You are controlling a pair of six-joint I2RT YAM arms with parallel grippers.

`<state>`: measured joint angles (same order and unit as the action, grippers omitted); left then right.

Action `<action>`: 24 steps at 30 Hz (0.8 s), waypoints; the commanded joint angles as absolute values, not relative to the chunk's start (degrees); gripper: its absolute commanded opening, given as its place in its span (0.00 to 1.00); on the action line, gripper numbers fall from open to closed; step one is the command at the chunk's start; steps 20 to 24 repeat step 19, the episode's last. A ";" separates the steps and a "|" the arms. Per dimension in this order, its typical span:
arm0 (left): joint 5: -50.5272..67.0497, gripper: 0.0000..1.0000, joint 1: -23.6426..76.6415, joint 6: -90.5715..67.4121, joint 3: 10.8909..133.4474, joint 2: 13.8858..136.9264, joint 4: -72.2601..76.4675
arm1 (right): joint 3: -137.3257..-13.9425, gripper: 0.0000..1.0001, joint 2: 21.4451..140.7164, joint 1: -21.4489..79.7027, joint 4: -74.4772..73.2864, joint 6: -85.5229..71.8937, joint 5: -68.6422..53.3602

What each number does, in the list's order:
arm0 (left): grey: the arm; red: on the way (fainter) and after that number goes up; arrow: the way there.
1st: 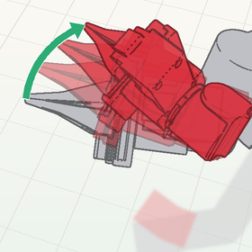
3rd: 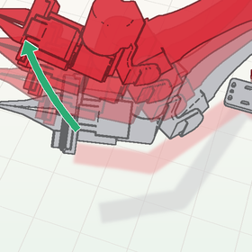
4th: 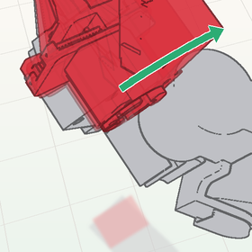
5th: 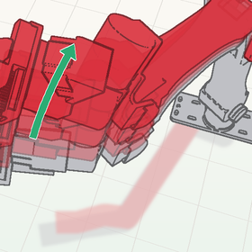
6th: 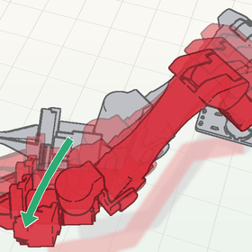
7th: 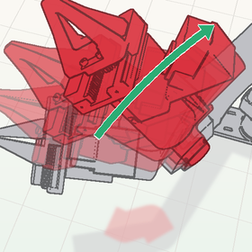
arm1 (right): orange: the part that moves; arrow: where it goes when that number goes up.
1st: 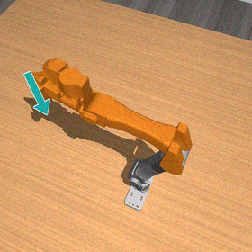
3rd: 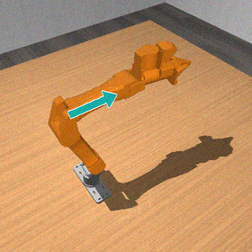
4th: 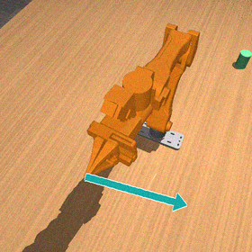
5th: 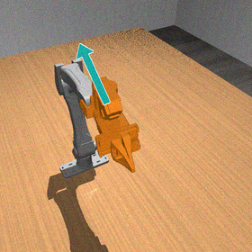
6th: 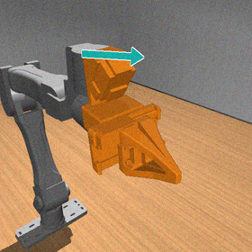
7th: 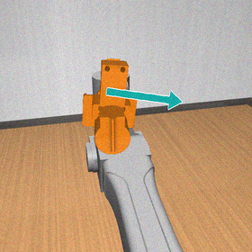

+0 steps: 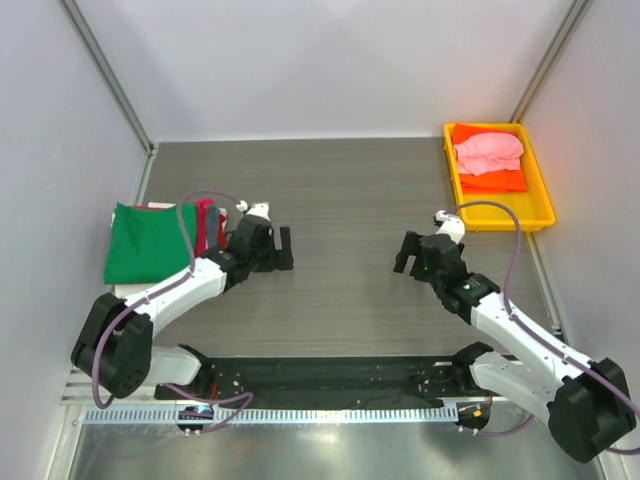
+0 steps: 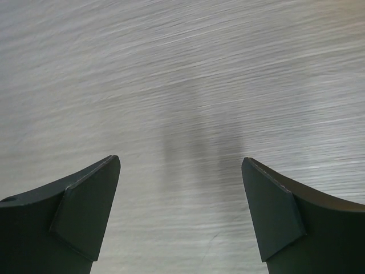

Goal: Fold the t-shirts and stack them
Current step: Reset both grippers

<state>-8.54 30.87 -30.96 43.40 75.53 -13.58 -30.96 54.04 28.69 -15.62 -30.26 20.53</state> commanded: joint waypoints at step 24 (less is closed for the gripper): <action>-13.80 0.94 39.55 -22.85 31.55 69.26 8.17 | -12.30 1.00 30.06 23.56 0.79 -31.64 15.55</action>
